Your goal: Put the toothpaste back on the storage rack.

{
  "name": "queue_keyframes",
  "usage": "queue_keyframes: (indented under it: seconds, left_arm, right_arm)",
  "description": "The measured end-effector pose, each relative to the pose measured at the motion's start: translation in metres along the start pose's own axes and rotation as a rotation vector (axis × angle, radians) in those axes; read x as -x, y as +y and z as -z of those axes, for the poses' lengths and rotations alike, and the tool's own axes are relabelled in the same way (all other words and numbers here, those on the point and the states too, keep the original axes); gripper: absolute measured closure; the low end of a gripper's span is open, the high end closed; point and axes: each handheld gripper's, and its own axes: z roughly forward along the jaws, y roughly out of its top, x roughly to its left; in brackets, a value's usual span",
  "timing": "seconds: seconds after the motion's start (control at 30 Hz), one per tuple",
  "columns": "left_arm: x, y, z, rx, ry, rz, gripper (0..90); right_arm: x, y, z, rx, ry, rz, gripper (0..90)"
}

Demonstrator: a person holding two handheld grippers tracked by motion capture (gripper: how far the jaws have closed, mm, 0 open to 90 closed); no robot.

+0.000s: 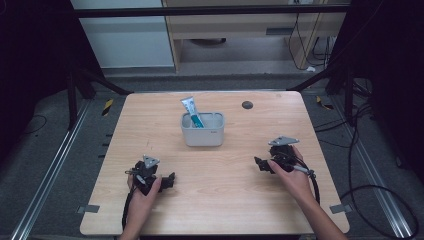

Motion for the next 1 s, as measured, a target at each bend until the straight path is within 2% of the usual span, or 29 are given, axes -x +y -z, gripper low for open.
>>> queue_keyframes:
  seconds: [0.2, 0.57, 0.83, 1.0]
  left_arm:
    - [0.0, 0.0, 0.0, 0.0, 0.0, 0.0, 0.0]
    - [0.0, 0.0, 0.0, 0.0, 0.0, 0.0, 0.0]
    - [0.0, 0.0, 0.0, 0.0, 0.0, 0.0, 0.0]
    - [0.0, 0.0, 0.0, 0.0, 0.0, 0.0, 0.0]
  right_arm:
    - [0.003, -0.007, -0.004, 0.015, 0.008, -0.02, 11.5]
    - [0.009, -0.01, -0.013, 0.02, -0.012, -0.058, 11.2]
    - [0.013, -0.014, -0.018, 0.009, -0.023, -0.081, 10.7]
    - [0.014, -0.014, -0.02, -0.008, -0.03, -0.077, 9.7]
